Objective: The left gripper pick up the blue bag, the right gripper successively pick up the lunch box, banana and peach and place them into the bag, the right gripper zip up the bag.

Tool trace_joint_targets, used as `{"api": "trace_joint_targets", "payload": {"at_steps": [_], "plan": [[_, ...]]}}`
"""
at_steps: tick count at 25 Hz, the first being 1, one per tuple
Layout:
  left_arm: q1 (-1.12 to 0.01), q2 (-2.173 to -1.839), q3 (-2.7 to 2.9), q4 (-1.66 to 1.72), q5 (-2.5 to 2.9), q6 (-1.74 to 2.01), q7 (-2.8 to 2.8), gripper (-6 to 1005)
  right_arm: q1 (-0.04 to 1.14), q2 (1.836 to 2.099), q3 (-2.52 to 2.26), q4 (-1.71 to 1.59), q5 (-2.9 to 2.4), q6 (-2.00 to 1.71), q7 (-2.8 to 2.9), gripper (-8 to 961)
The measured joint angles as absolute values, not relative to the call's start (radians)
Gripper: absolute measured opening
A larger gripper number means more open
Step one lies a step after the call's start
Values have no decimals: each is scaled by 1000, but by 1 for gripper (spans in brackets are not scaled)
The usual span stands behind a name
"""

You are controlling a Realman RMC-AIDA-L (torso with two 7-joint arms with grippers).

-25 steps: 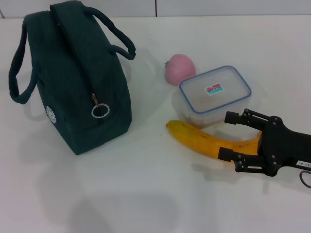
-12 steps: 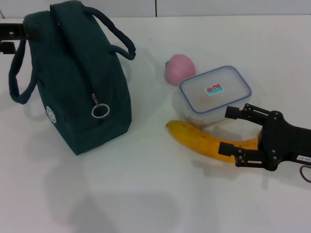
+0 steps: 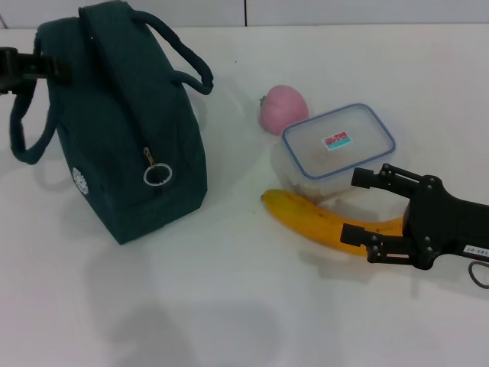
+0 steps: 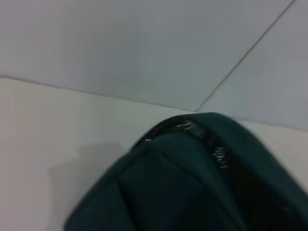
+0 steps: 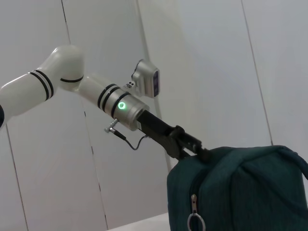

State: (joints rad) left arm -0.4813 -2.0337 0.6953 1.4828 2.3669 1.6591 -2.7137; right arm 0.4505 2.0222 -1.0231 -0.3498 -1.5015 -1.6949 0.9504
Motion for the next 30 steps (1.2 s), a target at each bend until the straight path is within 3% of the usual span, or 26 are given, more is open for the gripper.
{"api": "trace_joint_targets", "payload": {"at_steps": [4, 9, 14, 20, 22, 30], "plan": [[-495, -2036, 722, 1449, 2413, 1627, -2706, 818, 448, 2022, -1023, -350, -1501, -1695, 950, 863], [-511, -2037, 722, 1418, 2412, 1626, -2706, 707, 444, 2022, -1023, -350, -1500, -1695, 950, 863], [-487, -2062, 715, 1429, 2334, 1608, -2681, 597, 441, 2022, -1023, -350, -1499, -1696, 949, 863], [-467, -2057, 718, 1428, 2267, 1622, -2652, 355, 436, 2021, -1023, -348, -1487, -1696, 949, 862], [-461, -2059, 718, 1424, 2267, 1626, -2658, 125, 433, 2019, -1023, -348, -1476, -1697, 949, 862], [-430, -2083, 720, 1415, 2241, 1665, -2669, 43, 417, 2012, -993, -357, -1458, -1699, 953, 862]]}}
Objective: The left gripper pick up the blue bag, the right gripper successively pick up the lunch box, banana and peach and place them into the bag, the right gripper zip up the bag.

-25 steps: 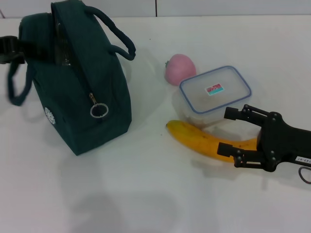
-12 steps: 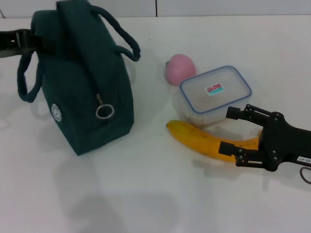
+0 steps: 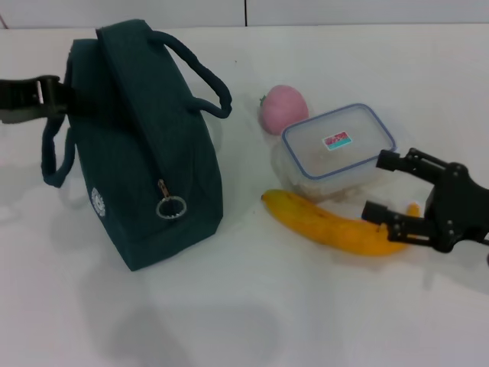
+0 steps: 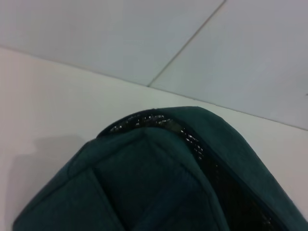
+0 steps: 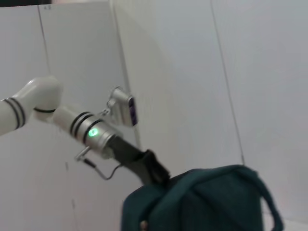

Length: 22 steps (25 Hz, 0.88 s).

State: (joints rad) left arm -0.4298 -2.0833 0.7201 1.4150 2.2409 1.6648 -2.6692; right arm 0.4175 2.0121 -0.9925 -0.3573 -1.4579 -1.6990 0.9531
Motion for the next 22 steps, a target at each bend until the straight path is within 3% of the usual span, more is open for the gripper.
{"api": "trace_joint_targets", "payload": {"at_steps": [9, 22], "plan": [[-334, -2089, 754, 1414, 2126, 1675, -2704, 45, 394, 2012, -767, -329, -1458, -1569, 1097, 861], [-322, -2091, 893, 1422, 2067, 1672, -2751, 45, 465, 2014, -584, -204, -1448, -1277, 1317, 860]]}}
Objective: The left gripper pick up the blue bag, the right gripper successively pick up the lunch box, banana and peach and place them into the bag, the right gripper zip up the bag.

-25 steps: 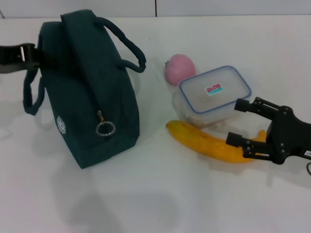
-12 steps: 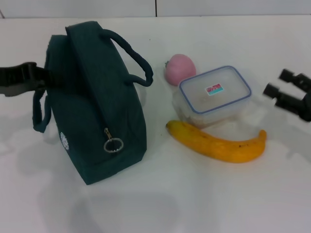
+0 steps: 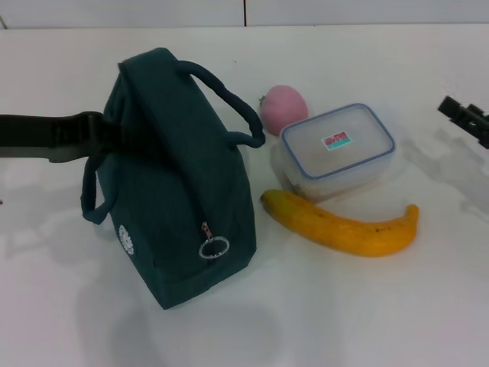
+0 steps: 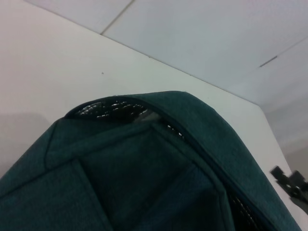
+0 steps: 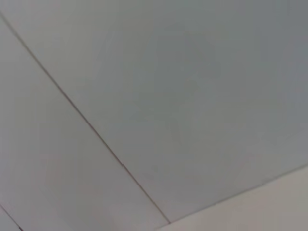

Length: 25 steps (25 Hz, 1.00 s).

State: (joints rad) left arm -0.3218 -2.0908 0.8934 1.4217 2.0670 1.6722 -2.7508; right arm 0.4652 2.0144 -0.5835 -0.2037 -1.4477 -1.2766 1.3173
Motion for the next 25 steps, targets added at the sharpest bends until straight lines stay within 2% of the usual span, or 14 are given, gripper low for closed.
{"api": "trace_joint_targets", "payload": {"at_steps": [10, 25], "plan": [[-339, -2088, 894, 1429, 2062, 1669, -2752, 45, 569, 2019, -675, -112, -1471, -1194, 1434, 860], [-331, -2085, 894, 1442, 2005, 1671, -2743, 45, 602, 2028, -690, -77, -1459, -1158, 1466, 859]]}}
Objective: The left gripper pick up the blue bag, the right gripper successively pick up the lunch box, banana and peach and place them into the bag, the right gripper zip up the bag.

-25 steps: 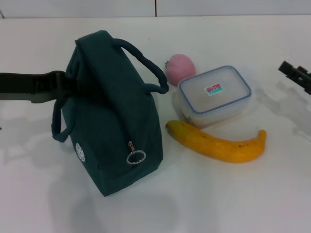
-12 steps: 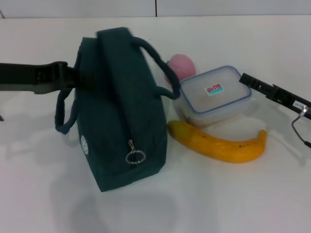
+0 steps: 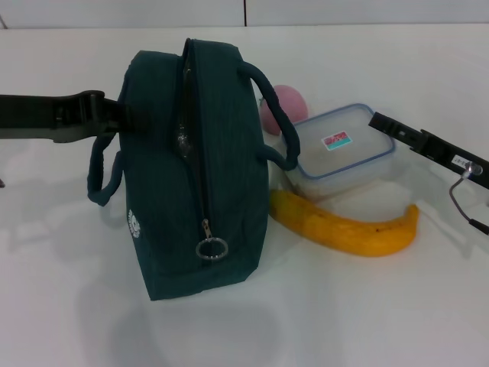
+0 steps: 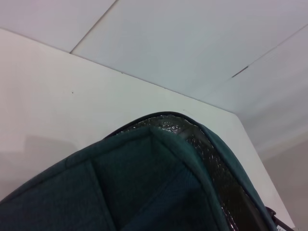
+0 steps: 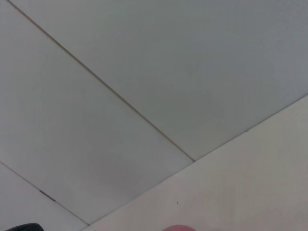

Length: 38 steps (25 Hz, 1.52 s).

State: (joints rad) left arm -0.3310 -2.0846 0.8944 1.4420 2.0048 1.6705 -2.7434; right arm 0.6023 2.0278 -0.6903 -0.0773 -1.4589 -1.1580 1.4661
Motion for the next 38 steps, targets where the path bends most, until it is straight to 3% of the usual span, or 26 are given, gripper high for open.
{"api": "trace_joint_targets", "payload": {"at_steps": [38], "plan": [[-328, -2080, 890, 1436, 2006, 1676, -2704, 45, 659, 2028, -688, -26, -1446, -1309, 1738, 856]]}}
